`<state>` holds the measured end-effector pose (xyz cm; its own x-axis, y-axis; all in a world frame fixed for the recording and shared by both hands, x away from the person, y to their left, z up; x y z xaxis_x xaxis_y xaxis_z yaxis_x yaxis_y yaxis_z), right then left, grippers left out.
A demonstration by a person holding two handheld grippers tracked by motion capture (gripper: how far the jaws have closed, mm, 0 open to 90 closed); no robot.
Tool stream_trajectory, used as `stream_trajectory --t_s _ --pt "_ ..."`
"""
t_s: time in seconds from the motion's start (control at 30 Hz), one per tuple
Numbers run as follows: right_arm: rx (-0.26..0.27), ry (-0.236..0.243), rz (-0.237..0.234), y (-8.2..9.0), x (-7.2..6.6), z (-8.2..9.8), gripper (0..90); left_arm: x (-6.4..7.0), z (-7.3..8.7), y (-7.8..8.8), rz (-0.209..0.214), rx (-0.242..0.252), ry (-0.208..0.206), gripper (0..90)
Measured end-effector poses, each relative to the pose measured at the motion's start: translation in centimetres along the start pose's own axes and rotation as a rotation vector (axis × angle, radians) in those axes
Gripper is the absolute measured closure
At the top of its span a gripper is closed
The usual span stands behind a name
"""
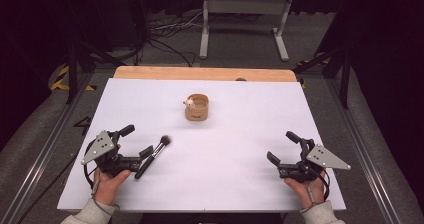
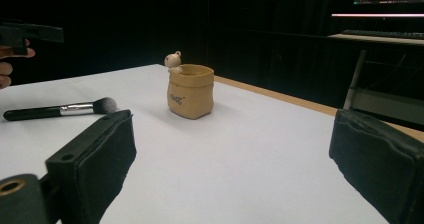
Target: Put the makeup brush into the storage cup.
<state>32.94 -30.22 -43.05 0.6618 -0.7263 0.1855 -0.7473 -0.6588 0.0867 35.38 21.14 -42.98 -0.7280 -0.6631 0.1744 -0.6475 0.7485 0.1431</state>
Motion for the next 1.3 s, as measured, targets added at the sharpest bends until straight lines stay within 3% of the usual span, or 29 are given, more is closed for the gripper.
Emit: stream_trajectory --t_s 0.17,0.3,0.53,0.57,0.6,0.8,0.97,1.07,1.2,1.3 --pt "-0.001 0.0 0.002 0.1 0.1 0.0 5.2 0.3 -0.9 -0.6 0.0 -0.02 -0.015 3.1" --pt "-0.002 -0.003 0.004 0.1 0.1 0.0 5.0 0.6 -1.6 -1.1 -0.014 -0.075 -0.02 3.1" --pt "-0.013 -0.006 0.006 0.1 0.1 0.1 4.6 1.0 -2.7 -1.8 -0.05 -0.23 -0.052 3.5" --pt "-0.014 -0.006 0.005 0.1 0.1 0.1 4.6 1.1 -2.9 -2.0 -0.045 -0.272 -0.068 3.5" --pt "-0.014 -0.006 0.005 0.1 0.1 0.1 4.6 1.1 -2.9 -2.0 -0.045 -0.272 -0.068 3.5" --pt "-0.019 -0.007 0.002 0.1 0.1 0.1 4.6 0.9 -3.4 -2.9 -0.04 -0.421 -0.105 3.5" --pt "-0.022 -0.014 -0.024 0.1 0.1 0.1 8.2 0.8 -3.7 -3.3 -0.042 -0.499 -0.129 3.5" --pt "-0.028 -0.016 -0.029 0.0 0.0 0.2 8.2 0.8 -4.0 -3.4 -0.04 -0.528 -0.134 3.5" --pt "-0.029 -0.011 -0.032 0.0 0.0 0.2 8.4 0.7 -4.7 -3.8 0.001 -0.591 -0.156 3.5" --pt "-0.031 -0.016 -0.031 0.0 0.1 0.2 8.4 0.6 -4.9 -3.9 0.024 -0.605 -0.156 3.4"
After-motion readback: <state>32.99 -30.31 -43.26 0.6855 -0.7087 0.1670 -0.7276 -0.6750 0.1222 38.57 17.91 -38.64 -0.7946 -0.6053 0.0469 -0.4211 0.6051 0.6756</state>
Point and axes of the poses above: each handheld gripper's, and its own axes: y roughly backward along the jaws, z roughly out of its underside, x roughly to its right, the point moved 2 cm from there along -y, roughly forward along the jaws, and after that the axes turned 7 degrees about y, right-handed, at the moved point
